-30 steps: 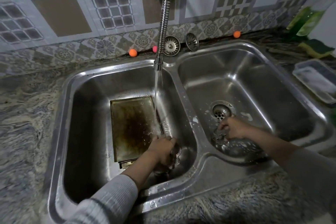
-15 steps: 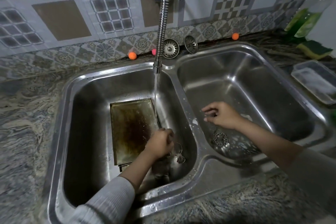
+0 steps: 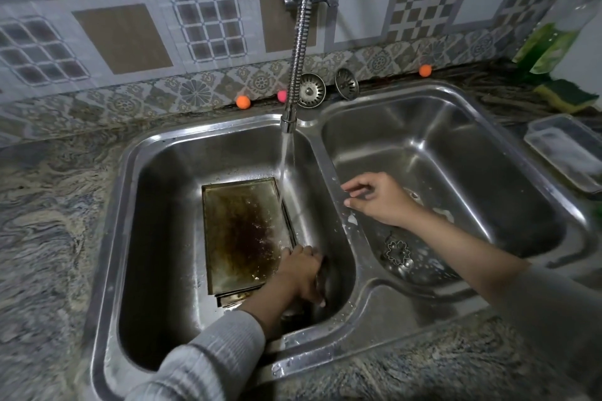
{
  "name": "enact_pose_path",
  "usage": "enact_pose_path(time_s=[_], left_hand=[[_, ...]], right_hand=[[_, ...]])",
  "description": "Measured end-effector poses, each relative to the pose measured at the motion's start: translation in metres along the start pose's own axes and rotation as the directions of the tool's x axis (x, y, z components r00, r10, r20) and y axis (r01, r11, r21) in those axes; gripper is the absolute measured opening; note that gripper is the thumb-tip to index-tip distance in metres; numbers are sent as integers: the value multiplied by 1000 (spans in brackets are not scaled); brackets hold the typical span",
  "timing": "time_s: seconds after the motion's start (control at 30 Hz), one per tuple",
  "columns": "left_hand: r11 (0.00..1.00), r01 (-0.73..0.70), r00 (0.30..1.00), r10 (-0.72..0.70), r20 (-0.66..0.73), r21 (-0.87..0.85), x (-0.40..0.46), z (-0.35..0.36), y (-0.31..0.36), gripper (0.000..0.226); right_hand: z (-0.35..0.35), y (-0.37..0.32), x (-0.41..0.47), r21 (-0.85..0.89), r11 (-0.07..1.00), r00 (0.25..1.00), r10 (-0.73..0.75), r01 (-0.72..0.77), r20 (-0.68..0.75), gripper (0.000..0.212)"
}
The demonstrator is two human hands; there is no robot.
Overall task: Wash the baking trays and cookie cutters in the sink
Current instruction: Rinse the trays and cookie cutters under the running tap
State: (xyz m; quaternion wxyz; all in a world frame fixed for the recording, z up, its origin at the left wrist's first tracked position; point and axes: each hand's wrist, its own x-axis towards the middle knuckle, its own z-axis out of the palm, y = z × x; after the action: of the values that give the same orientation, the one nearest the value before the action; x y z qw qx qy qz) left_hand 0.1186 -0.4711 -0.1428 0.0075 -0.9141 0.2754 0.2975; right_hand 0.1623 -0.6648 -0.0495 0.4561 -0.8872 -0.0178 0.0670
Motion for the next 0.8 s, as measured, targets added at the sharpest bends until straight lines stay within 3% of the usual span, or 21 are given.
enact_pose_path(time_s=[0.2,0.37,0.43,0.6,0.7,0.8], left_hand=[[999,-42,999,42,-23,-6,-2,4,-6,97],[927,-24,959,-84,-270,-373,-8,-1,-17,94],[852,-60,912,-165,-375,-521,-13,-14,-24,100],[689,-154,731,-402,-551,-708,-25,-54,-38,103],[619,-234,636,-487,-599,-750,-31,-74,-45,102],[618,-265,578,-513,-635,-741,-33,-90,-50,100]], right_hand=[[0,6,-3,-3,1000,1000,23,-23,-8,25],[1,-2,-3,28,1000,1000,4,-4,-3,25],[5,-7,-2,48,999,1000,5,-4,-12,25],[23,-32,7,116,993,999,-28,30,-21,19],[37,-50,19,132,991,1000,-20,19,1,23],[48,-62,32,201,975,993,82,-99,89,32]])
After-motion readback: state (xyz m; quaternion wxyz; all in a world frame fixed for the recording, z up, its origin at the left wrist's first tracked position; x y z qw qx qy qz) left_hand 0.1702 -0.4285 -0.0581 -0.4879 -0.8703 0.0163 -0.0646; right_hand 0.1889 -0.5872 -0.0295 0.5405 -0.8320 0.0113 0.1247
